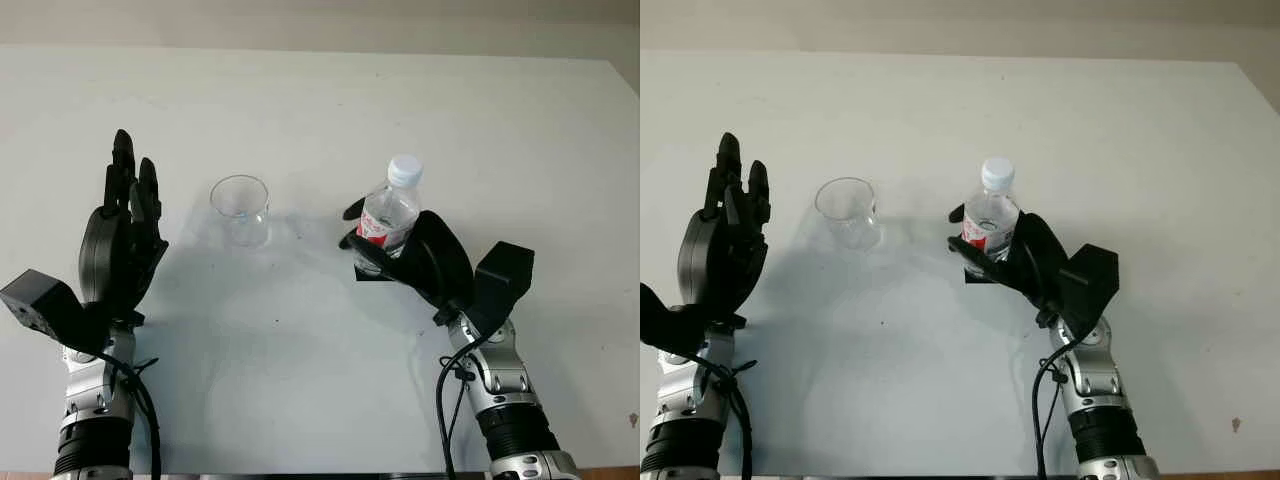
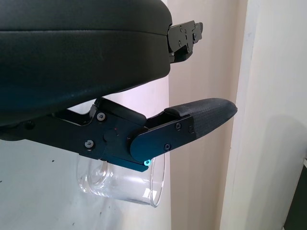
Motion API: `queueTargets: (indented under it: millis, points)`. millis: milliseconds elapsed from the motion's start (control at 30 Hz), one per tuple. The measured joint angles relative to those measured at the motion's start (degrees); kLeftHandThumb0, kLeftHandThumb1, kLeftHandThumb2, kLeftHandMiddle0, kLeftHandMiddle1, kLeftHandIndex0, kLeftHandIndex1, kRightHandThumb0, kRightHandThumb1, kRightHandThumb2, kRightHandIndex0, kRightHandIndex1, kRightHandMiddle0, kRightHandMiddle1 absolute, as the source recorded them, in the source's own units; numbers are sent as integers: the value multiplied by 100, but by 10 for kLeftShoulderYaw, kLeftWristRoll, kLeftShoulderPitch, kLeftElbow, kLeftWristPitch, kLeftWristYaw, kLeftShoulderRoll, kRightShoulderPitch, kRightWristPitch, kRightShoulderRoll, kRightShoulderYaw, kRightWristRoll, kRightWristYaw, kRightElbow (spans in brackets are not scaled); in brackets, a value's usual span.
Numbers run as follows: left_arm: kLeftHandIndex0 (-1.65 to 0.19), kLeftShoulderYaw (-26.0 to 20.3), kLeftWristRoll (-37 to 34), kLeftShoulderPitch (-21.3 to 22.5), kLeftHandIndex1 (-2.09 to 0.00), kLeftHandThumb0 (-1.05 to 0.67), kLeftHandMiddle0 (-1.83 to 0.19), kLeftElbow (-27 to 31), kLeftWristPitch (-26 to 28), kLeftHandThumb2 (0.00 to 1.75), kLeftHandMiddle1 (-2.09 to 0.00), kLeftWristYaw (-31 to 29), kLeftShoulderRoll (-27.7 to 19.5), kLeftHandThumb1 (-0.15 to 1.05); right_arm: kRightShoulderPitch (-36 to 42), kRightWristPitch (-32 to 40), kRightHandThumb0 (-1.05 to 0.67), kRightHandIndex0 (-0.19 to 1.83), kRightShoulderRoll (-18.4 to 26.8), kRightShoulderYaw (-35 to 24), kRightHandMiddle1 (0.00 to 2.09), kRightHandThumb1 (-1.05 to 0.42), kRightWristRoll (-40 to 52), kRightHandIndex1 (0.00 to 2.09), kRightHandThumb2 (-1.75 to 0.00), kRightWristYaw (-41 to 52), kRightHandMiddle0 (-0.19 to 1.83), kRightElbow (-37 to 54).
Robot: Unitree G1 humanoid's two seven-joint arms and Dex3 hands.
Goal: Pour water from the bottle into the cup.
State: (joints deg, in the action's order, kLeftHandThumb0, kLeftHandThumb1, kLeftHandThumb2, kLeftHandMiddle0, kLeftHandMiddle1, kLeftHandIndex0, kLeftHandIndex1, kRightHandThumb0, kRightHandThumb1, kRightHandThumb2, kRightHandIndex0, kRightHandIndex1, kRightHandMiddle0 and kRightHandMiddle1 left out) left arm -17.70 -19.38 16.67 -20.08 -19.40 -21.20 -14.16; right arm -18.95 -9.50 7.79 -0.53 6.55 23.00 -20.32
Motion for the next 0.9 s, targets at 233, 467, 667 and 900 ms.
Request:
queueTargets:
  millis: [233, 467, 667, 900]
  points:
    - [19, -5, -2, 1, 0, -69, 19, -7, 0, 75, 0, -4, 0, 105, 11, -5, -64, 10, 0, 5, 46, -105, -15, 43, -17, -9, 9, 5]
    - [19, -6, -1, 1, 0, -68, 19, -8, -2, 76, 0, -4, 0, 105, 18, -41, -71, -6, 8, 9, 18, -105, -33, 9, -10, -11, -7, -3]
    - [19, -6, -1, 1, 0, -68, 19, -8, -2, 76, 0, -4, 0, 105, 16, -68, -97, -19, 46, 20, 0, -101, -53, 0, -5, 18, -19, -12]
    - [19, -6, -1, 1, 0, -68, 19, -8, -2, 76, 0, -4, 0, 105, 20, -102, -94, -19, 57, 1, 0, -101, -51, 0, -5, -14, -19, -31]
